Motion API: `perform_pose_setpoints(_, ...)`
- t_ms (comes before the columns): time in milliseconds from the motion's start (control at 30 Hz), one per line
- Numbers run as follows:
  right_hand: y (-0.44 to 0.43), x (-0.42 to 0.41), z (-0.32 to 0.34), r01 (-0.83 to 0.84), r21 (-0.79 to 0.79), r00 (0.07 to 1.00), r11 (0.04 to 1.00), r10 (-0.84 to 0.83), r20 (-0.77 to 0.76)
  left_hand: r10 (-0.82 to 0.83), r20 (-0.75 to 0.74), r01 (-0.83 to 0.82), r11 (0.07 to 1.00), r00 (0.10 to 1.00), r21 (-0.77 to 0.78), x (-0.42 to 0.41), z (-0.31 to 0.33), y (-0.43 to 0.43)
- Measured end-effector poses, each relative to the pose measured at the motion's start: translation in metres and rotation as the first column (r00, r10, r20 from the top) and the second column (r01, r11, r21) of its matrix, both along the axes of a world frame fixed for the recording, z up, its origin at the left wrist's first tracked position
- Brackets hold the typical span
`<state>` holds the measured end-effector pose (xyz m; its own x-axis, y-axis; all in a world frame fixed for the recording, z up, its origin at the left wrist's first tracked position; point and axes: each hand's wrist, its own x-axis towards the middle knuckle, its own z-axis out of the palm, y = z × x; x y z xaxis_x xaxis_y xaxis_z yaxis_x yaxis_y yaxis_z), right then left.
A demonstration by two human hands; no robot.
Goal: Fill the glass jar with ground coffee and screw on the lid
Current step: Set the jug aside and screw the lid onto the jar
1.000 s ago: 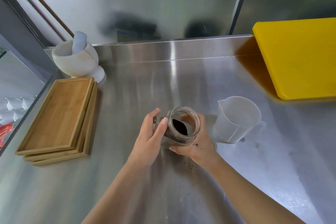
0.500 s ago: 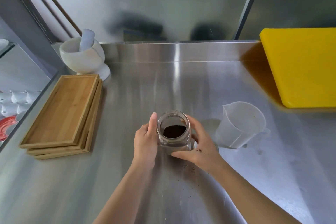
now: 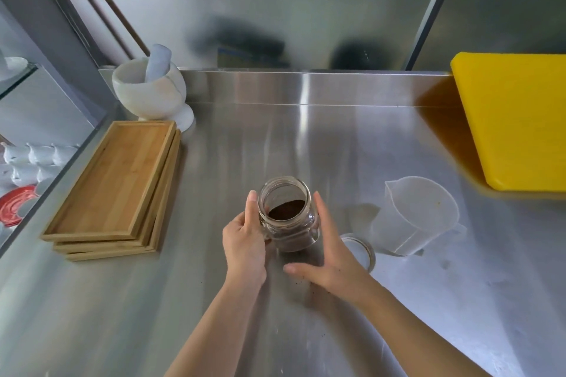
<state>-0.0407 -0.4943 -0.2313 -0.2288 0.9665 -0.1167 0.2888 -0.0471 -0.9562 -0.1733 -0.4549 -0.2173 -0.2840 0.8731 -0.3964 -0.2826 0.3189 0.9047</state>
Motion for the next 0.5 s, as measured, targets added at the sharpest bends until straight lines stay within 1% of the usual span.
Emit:
perform_pose_setpoints(100,0.0011,0.0047,-0.0006,0.171,0.075,0.985,0.982,-0.17,-0.019,0.012,0.01,-0.011,1.0,1.0,-0.023,-0.0053,-0.0008,0.0017)
perform_pose_setpoints(133,0.0018,0.0052,-0.0012,0.206,0.078,0.978,0.975,-0.204,-0.031,0.012,0.012,-0.012,1.0,1.0,-0.026,-0.006,-0.002,0.002)
perform_pose_setpoints(167,0.0027,0.0042,-0.0008,0.18,0.07,0.984,0.981,-0.179,-0.025,0.007,0.013,-0.007,1.0,1.0,-0.021,-0.0056,-0.002,0.0014)
perform_pose_setpoints(233,0.0024,-0.0018,-0.0002,0.038,0.049,0.999,0.998,-0.04,0.033,-0.005,0.015,0.005,1.0,1.0,-0.002,-0.0033,-0.0019,-0.0001)
perform_pose_setpoints(267,0.0028,-0.0033,-0.0002,0.001,0.048,0.998,0.999,-0.004,0.057,-0.004,0.019,0.004,1.0,1.0,0.004,-0.0028,-0.0022,-0.0002)
perform_pose_setpoints(367,0.0062,-0.0007,-0.0026,0.077,0.072,0.995,0.994,-0.081,0.058,-0.007,0.035,0.006,1.0,0.999,0.015,-0.0028,-0.0013,0.0002)
perform_pose_setpoints(500,0.0096,0.0055,-0.0022,-0.051,-0.002,0.994,0.999,0.051,0.093,-0.026,0.023,0.026,0.999,0.999,0.03,-0.0049,-0.0028,-0.0002)
